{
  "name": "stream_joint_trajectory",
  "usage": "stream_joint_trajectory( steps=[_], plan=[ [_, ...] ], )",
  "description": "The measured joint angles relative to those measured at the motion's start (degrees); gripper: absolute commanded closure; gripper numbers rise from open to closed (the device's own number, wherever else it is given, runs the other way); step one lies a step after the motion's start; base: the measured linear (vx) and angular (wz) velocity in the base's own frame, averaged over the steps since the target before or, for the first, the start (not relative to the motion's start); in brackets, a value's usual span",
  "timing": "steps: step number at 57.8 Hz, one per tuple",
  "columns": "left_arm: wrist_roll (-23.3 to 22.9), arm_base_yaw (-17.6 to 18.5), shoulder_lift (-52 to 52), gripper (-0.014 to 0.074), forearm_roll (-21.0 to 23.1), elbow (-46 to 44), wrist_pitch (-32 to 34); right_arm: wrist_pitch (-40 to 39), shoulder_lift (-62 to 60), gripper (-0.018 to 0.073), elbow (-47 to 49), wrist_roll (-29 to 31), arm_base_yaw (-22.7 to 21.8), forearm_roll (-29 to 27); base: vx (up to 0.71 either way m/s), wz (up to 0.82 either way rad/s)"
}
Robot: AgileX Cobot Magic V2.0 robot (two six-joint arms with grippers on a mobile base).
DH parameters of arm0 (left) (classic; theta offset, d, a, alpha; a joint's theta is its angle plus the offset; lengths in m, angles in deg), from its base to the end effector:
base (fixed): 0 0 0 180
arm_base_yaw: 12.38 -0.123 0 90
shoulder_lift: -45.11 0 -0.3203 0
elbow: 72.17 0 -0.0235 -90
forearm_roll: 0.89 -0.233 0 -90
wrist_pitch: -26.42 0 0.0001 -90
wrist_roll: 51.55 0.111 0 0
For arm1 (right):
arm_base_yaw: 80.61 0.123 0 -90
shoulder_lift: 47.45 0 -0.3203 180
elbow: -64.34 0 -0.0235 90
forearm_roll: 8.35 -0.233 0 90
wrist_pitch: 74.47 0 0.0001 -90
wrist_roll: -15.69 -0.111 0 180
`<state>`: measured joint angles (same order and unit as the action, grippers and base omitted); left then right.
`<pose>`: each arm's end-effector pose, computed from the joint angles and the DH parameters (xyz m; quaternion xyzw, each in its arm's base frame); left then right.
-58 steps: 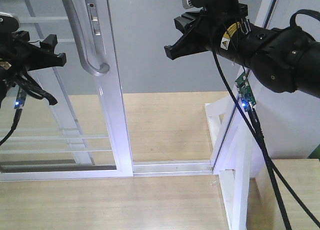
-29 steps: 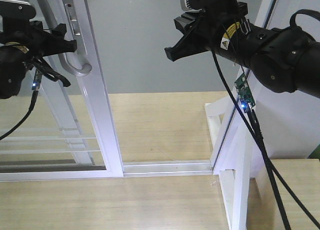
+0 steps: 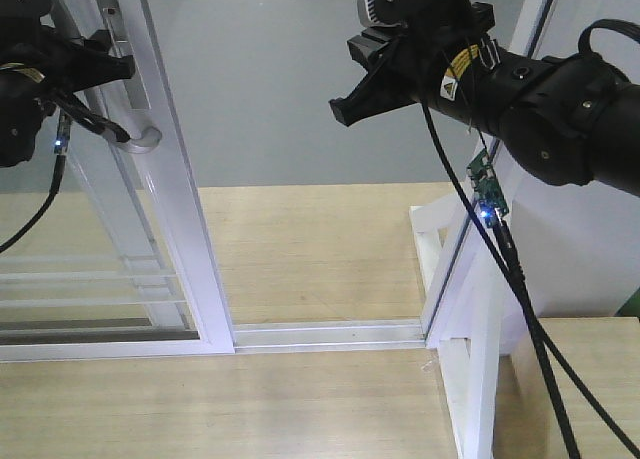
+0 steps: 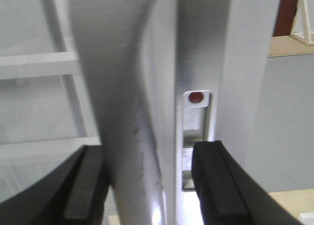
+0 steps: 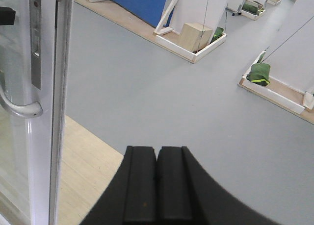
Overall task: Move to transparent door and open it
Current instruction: 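Slide the door further open with the left gripper, away from the right gripper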
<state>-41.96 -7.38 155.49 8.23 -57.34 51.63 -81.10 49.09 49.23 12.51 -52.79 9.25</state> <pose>0.4235 -0.0295 0.2882 0.0207 0.7672 0.0054 0.6411 0.3243 0.1755 0.3477 -0.2956 0.7380 0.0851 0.6006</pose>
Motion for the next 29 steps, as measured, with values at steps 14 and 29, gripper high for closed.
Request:
stream_joint_trajectory(
  steps=[14, 29],
  plan=[
    [-1.1, -1.0, 1.2, 0.0402, 0.2, -1.4, -1.0, 0.1, 0.0, 0.0568, 0.0, 0.0, 0.0, 0.0, 0.00, 0.00],
    [-1.3, -2.3, 0.6, 0.0605, -1.2, -1.7, -3.1, 0.1, 0.0, 0.0568, 0.0, 0.0, 0.0, 0.0, 0.00, 0.00]
  ],
)
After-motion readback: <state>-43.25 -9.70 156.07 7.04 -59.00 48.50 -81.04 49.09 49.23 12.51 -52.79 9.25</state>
